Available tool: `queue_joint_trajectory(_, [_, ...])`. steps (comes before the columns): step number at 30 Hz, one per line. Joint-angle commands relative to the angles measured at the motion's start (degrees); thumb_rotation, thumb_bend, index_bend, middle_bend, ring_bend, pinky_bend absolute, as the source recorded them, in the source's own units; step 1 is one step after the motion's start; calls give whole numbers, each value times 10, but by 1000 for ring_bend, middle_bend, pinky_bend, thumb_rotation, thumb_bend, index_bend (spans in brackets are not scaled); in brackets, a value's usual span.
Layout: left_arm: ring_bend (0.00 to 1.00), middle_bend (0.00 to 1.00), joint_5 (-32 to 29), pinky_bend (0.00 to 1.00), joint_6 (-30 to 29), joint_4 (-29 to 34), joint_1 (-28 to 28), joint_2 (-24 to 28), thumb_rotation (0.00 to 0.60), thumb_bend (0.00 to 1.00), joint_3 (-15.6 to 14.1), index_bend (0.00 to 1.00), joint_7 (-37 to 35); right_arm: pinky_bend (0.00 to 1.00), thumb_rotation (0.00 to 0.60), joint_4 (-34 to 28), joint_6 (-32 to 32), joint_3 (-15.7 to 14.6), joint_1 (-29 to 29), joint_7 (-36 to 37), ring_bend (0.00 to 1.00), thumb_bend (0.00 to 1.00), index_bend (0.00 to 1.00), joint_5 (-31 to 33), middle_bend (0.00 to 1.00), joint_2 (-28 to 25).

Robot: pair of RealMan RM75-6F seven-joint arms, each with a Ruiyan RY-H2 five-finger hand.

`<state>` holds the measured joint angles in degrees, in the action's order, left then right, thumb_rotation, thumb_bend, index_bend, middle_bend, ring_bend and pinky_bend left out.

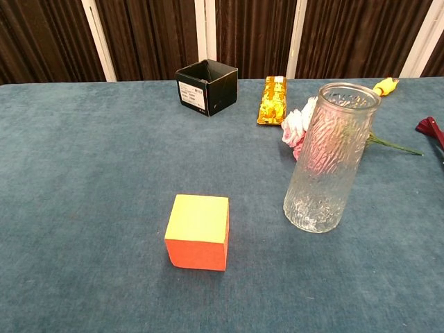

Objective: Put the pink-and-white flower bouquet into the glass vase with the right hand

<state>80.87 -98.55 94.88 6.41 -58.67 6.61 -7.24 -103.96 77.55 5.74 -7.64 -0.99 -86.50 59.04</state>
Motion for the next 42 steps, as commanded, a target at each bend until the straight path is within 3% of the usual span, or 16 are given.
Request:
queue_joint_trajectory(1, [0, 0, 2, 21, 2, 0, -1, -2, 600, 248, -1, 71, 9, 0, 600, -1, -65, 47, -57, -2, 32, 182, 64, 62, 53, -2])
queue_joint_trajectory(8, [0, 0, 1, 21, 5, 6, -3, -4, 600, 248, -1, 71, 24, 0, 600, 34, -198, 96, -160, -53, 28, 183, 54, 192, 44, 23])
queue_joint_trajectory(18, [0, 0, -11, 22, 5, 9, -2, -6, 600, 249, 5, 71, 37, 0, 600, 127, -318, 104, -280, -128, 28, 183, 54, 337, 44, 107])
queue_joint_trajectory(31, [0, 0, -21, 22, 2, 13, 1, -10, 600, 248, 9, 71, 58, 0, 600, 234, -375, 103, -378, -160, 28, 182, 54, 461, 44, 192])
queue_joint_trajectory(42, [0, 0, -14, 22, 24, 22, -15, -21, 600, 249, 3, 71, 102, 0, 600, 355, -434, 91, -440, -150, 28, 182, 54, 506, 45, 271])
